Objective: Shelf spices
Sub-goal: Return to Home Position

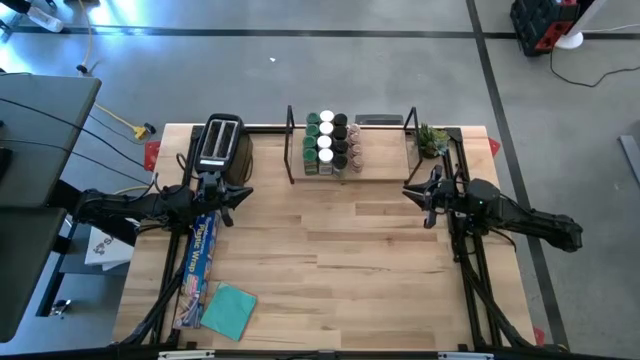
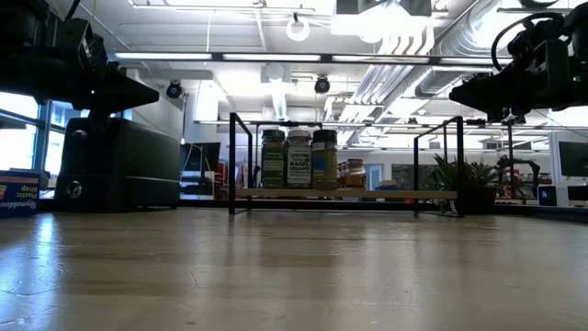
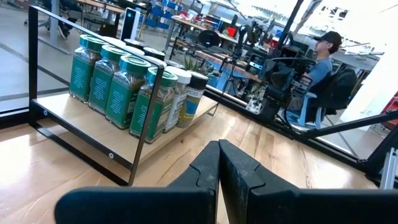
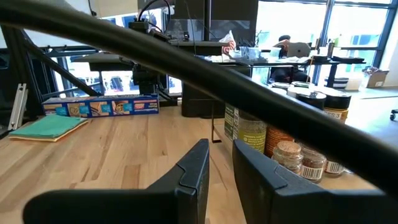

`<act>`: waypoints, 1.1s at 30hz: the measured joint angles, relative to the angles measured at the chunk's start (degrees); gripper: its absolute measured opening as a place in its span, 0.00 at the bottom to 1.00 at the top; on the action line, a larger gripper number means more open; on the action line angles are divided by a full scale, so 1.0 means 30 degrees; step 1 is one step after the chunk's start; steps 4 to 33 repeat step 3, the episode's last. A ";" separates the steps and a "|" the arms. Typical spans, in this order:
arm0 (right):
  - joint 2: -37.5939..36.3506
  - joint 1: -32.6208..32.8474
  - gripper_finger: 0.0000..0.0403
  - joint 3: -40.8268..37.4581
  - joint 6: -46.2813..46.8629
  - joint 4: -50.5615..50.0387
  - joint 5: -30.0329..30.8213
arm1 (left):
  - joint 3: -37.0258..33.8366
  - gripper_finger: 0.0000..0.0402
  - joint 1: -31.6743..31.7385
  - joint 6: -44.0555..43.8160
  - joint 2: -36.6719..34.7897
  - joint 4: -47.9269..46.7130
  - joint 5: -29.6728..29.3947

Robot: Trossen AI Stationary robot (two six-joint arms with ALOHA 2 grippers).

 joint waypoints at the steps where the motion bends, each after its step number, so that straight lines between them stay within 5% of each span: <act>1: 0.0000 0.0000 0.16 0.0000 0.0000 0.0000 0.0000 | 0.0000 0.01 -0.0002 0.0000 0.0000 0.0000 0.0000; 33: 0.0000 0.0000 0.16 0.0000 0.0000 0.0000 -0.0003 | 0.0000 0.01 0.0000 0.0000 0.0000 0.0000 0.0000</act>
